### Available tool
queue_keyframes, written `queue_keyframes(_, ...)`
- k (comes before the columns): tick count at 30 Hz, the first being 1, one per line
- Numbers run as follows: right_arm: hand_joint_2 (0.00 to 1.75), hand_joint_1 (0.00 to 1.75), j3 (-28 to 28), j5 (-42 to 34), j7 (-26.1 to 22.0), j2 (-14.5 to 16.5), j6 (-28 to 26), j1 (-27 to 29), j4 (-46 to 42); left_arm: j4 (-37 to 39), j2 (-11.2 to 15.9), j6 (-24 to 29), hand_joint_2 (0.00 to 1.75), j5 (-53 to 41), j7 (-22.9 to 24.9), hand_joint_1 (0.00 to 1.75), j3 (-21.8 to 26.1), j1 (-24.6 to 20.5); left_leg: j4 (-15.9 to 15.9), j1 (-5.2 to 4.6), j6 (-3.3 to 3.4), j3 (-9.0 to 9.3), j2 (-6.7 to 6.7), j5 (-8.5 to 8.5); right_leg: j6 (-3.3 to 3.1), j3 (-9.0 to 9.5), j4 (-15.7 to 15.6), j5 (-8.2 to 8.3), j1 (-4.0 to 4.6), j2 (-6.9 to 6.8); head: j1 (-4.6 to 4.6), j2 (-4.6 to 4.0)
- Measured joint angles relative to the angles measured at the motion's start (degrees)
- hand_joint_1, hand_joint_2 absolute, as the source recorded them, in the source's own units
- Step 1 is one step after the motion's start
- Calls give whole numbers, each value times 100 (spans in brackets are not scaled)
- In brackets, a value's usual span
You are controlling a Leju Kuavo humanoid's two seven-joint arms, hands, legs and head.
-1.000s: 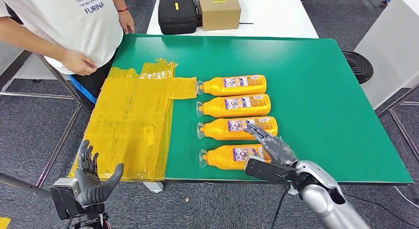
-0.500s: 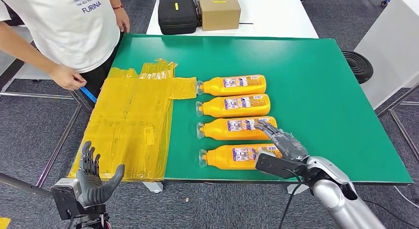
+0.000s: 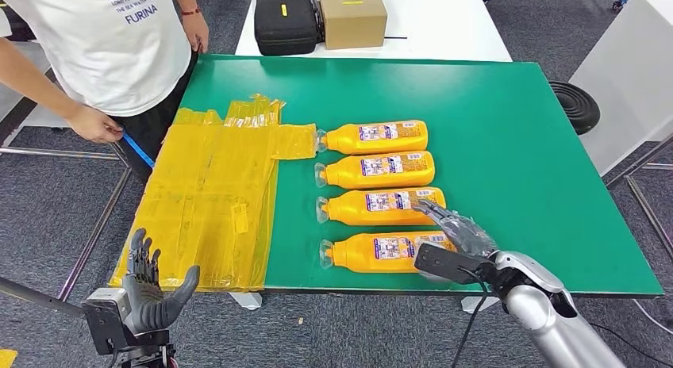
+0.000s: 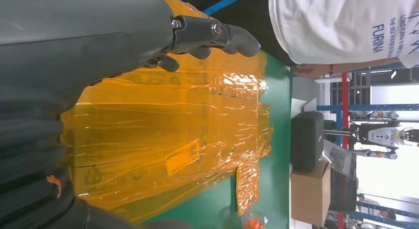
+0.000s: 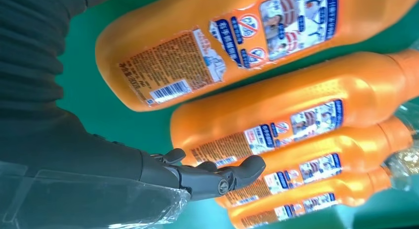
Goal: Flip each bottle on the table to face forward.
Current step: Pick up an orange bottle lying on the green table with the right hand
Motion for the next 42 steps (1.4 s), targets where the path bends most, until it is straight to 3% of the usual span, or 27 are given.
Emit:
queue_keyframes(10,175,0,147,-154,-68,-158,162,-284,257,-2,0,26,175,-1,2,0,3,50,0,0,0,-2,0,0,0,1,0,0,0,0,0,0)
queue_keyframes(23,175,0,686,-256,-70,186,324,-1370,1304,28,2,90,175,60,27,0,9,17,0,0,6,-2,0,8,1,5,1,2,0,-4,0,0)
queue_keyframes(32,175,0,952,-256,-92,438,308,-1631,1673,28,0,97,175,28,67,0,11,-2,0,0,6,-1,0,7,3,4,1,0,1,-5,-1,0)
queue_keyframes(42,175,0,1157,-328,-106,477,312,-1756,1719,-32,0,115,175,8,92,0,20,57,0,0,6,-1,-2,7,3,5,1,0,0,-5,-1,0)
